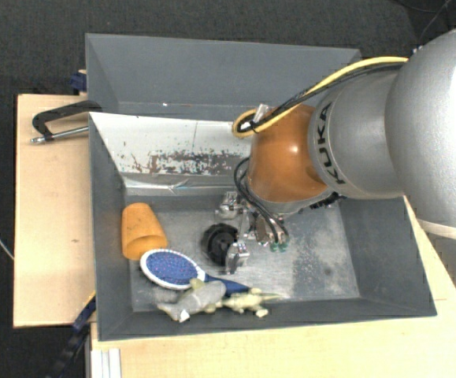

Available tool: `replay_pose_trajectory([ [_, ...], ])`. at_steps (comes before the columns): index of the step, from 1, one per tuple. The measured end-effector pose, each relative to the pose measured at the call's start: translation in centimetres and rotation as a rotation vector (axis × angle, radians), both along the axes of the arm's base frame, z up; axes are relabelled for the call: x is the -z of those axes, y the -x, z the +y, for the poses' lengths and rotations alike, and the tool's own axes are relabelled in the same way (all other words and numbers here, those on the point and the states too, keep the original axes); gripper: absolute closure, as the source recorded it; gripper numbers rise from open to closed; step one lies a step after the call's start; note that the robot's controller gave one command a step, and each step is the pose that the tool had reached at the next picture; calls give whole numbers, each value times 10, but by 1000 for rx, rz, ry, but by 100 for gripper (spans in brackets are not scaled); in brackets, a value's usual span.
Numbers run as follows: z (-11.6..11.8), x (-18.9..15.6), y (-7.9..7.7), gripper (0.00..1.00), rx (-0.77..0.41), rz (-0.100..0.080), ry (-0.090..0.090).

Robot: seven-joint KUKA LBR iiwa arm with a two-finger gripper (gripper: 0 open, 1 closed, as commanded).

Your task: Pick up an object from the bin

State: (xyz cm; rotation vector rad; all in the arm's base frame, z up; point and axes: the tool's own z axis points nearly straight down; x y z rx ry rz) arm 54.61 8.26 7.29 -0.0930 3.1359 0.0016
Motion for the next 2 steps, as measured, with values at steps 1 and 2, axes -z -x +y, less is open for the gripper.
replay_pose_trajectory([
  [1, 1, -2, -1, 0, 0, 1, 0],
  [2, 1, -3, -4, 100, 0, -9, -1],
])
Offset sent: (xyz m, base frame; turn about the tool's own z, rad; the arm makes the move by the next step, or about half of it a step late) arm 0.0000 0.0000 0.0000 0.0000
